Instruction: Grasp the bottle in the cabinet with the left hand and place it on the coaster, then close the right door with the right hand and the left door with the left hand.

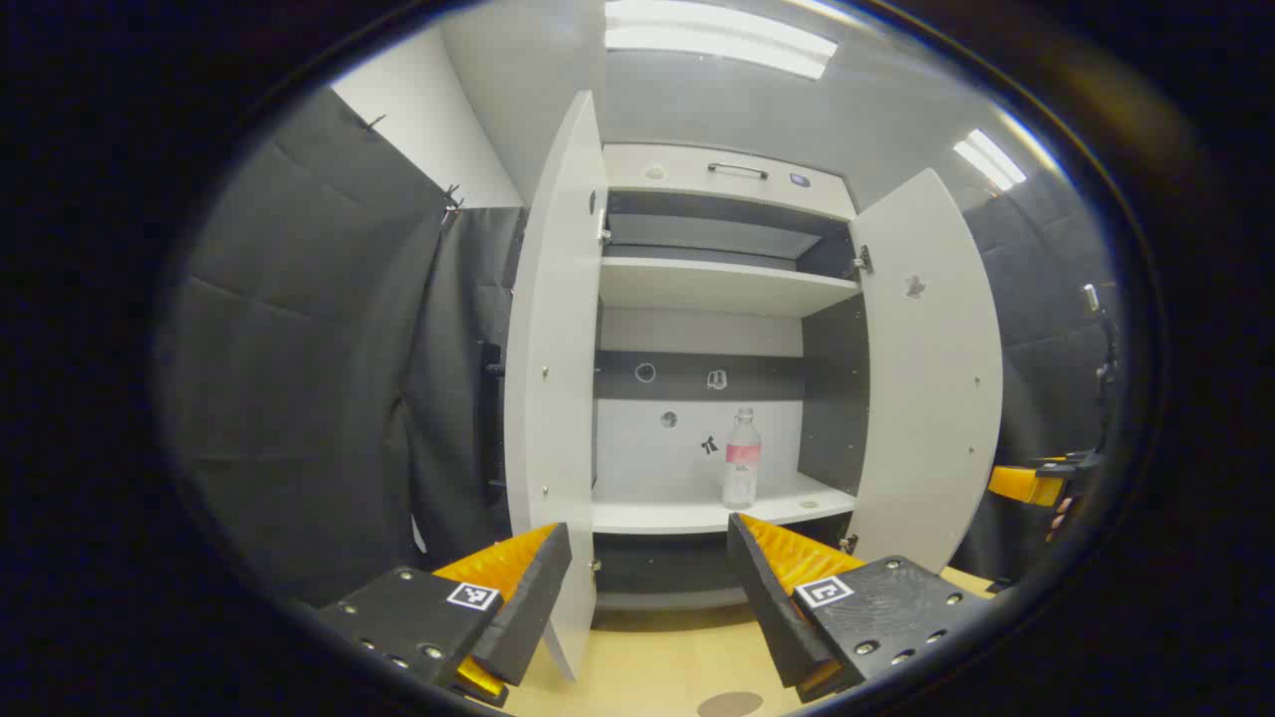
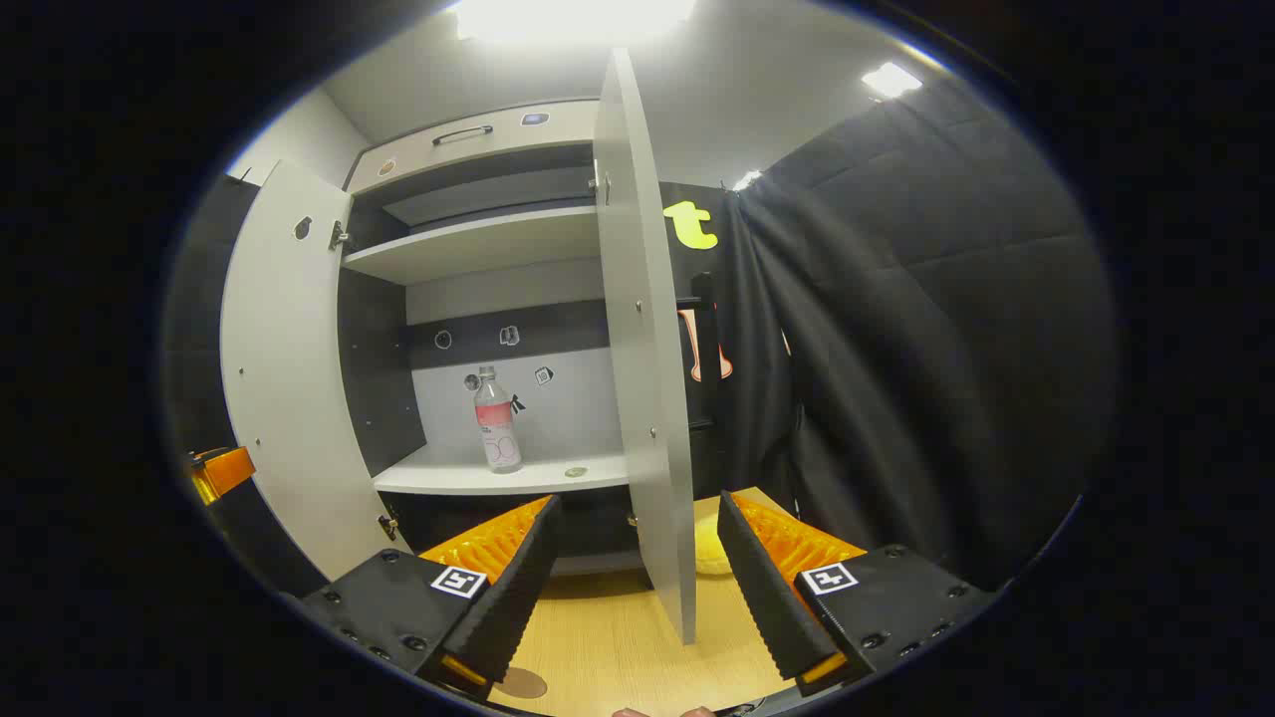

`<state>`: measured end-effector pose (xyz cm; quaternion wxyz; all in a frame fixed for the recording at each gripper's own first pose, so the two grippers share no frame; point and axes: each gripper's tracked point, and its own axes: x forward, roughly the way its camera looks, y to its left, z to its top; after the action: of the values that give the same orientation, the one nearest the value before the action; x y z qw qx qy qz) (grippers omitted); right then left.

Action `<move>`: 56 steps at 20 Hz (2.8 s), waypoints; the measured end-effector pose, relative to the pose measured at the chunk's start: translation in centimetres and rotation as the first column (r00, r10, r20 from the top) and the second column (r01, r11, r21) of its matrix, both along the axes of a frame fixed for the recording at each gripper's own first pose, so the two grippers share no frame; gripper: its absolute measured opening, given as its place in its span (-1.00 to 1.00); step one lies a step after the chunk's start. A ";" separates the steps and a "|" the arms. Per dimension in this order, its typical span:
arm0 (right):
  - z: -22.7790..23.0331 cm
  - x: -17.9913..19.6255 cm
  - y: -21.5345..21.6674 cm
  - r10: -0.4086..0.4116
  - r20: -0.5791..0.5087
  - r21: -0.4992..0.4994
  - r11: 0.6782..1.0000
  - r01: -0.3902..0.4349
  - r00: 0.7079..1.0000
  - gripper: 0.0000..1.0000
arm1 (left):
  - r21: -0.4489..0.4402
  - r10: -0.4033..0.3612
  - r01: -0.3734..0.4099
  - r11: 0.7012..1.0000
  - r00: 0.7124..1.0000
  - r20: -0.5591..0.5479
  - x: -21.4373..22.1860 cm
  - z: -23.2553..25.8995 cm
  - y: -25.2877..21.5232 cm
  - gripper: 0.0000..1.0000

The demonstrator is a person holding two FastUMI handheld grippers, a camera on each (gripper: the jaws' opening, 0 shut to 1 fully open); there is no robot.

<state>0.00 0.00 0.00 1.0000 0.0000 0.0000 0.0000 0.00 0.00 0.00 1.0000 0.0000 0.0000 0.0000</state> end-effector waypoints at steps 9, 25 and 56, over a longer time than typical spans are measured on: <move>0.1 -0.3 -0.2 0.000 -0.002 0.001 1.000 0.000 1.000 0.96 | -0.009 0.009 -0.010 1.000 1.000 -0.014 -0.4 -1.1 0.6 0.83; 2.0 -1.0 -5.0 -0.114 0.019 0.000 0.994 0.114 0.993 0.87 | -0.004 -0.083 0.083 0.997 0.997 -0.013 3.5 -0.4 -4.1 0.84; 5.0 7.0 -22.5 -0.457 0.075 0.066 0.889 0.453 0.886 0.96 | -0.042 -0.245 0.242 0.969 0.965 -0.093 35.3 -4.2 -16.7 0.83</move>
<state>6.98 -22.48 5.00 0.9709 0.0236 -0.0441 -0.2344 35.26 -16.73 -4.24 0.9911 -0.0153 0.0489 -0.1228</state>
